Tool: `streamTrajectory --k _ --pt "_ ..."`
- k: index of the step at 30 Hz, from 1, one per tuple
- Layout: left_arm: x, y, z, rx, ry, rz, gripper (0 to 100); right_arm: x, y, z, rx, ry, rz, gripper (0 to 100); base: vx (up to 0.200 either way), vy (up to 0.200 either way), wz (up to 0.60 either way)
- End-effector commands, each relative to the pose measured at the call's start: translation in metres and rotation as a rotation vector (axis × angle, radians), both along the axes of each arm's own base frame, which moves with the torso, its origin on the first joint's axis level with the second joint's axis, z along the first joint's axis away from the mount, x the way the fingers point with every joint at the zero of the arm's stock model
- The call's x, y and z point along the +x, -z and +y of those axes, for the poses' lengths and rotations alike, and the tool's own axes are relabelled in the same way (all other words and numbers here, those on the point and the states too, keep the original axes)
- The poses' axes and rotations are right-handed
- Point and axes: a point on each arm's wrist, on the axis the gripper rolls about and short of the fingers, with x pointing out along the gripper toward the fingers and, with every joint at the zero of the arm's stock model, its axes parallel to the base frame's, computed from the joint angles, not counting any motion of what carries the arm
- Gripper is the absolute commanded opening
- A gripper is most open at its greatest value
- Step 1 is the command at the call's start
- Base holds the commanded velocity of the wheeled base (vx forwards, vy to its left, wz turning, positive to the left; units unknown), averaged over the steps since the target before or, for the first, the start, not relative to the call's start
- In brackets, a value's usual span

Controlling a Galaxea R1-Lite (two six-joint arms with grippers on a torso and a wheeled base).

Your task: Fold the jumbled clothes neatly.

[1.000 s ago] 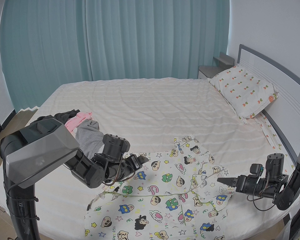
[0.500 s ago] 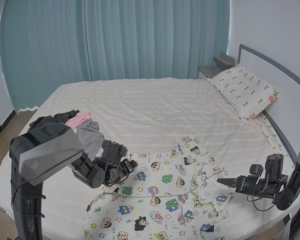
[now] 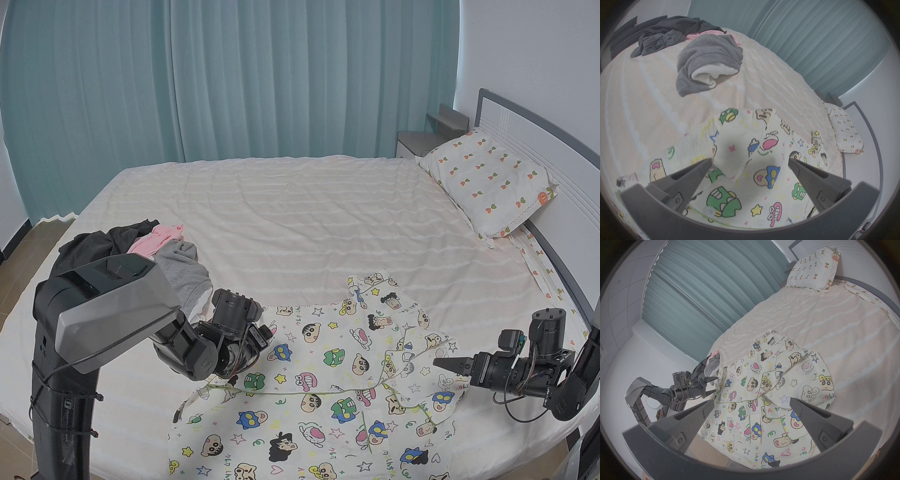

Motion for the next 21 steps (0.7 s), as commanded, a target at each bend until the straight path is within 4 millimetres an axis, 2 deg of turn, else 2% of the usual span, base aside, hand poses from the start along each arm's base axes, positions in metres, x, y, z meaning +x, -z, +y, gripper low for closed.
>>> streamTrajectory --k 1,17,18,21 --pt "-0.002 0.001 -0.002 -0.006 -0.007 0.014 100 0.0 0.001 0.0 0.0 0.0 0.003 100 0.0 0.0 0.0" --pt "0.008 0.007 -0.009 0.031 -0.046 -0.025 100 0.0 -0.001 0.0 0.001 0.002 -0.004 100 0.0 0.0 0.0" --pt "0.008 0.007 -0.009 0.032 -0.047 -0.027 0 0.0 -0.001 0.0 0.001 0.002 -0.004 100 0.0 0.0 0.0" --pt "0.008 0.008 -0.009 0.038 -0.053 -0.028 0 0.0 -0.001 -0.001 0.001 0.003 -0.004 100 0.0 0.0 0.0"
